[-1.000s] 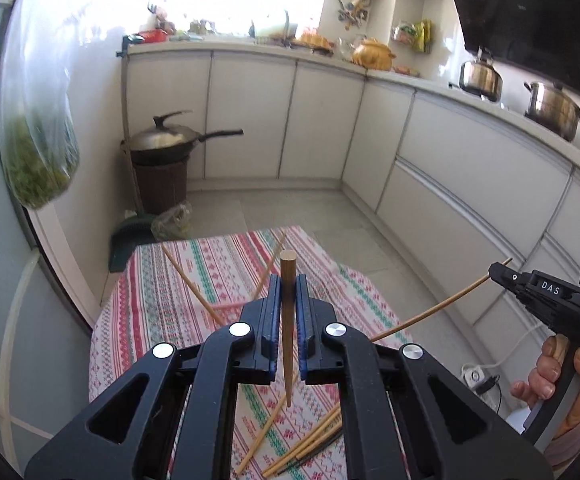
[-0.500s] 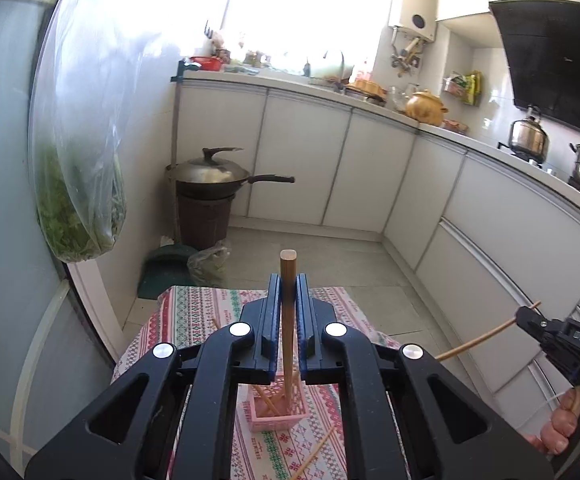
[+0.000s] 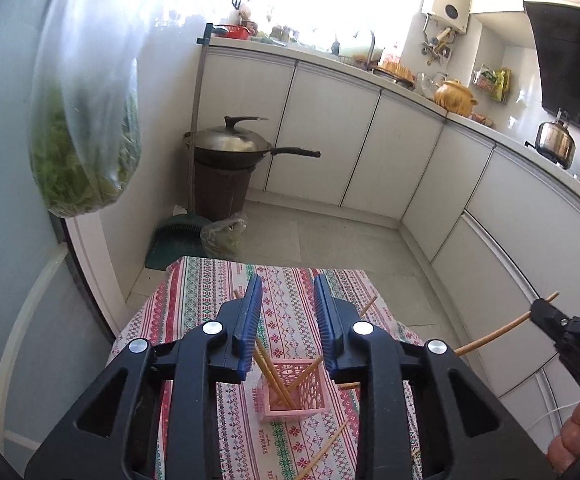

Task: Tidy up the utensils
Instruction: 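Lower both chopsticks into the pink cup and open both grippers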

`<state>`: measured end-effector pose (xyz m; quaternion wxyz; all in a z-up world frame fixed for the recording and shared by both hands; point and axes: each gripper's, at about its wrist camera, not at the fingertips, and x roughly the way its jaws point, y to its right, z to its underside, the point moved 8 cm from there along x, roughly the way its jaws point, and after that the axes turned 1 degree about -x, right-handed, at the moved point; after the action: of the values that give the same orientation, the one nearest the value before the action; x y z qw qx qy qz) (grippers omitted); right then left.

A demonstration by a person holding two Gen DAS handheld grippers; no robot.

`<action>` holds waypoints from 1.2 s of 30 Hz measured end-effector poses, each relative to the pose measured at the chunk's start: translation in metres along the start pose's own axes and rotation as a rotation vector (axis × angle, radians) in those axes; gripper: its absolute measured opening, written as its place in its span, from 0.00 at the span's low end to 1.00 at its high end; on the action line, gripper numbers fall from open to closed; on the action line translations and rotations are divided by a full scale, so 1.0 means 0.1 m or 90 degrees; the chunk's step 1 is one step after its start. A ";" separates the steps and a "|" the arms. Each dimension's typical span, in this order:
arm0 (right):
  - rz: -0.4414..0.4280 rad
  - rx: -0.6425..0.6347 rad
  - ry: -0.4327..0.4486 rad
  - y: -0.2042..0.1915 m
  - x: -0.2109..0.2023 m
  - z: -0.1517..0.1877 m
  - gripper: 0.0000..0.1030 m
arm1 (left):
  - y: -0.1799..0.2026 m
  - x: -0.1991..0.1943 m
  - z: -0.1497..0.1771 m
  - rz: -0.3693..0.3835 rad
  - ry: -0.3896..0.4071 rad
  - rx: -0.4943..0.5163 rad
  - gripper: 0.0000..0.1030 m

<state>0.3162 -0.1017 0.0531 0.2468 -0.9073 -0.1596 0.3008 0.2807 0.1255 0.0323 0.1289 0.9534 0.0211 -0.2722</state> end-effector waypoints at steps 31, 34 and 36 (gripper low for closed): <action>0.049 -0.068 -0.046 -0.27 0.78 0.34 0.23 | -0.31 -0.10 0.21 -0.063 -0.021 0.010 0.33; 0.057 -0.091 -0.016 -0.33 0.64 0.30 0.33 | -0.23 -0.14 0.20 -0.060 -0.014 0.021 0.35; 0.060 -0.101 -0.005 -0.35 0.57 0.28 0.34 | -0.18 -0.18 0.20 -0.059 -0.008 0.030 0.36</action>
<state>0.3378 -0.0375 0.0259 0.1594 -0.9293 -0.1410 0.3017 0.2529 0.1382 0.0212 0.0939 0.9523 0.0581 -0.2845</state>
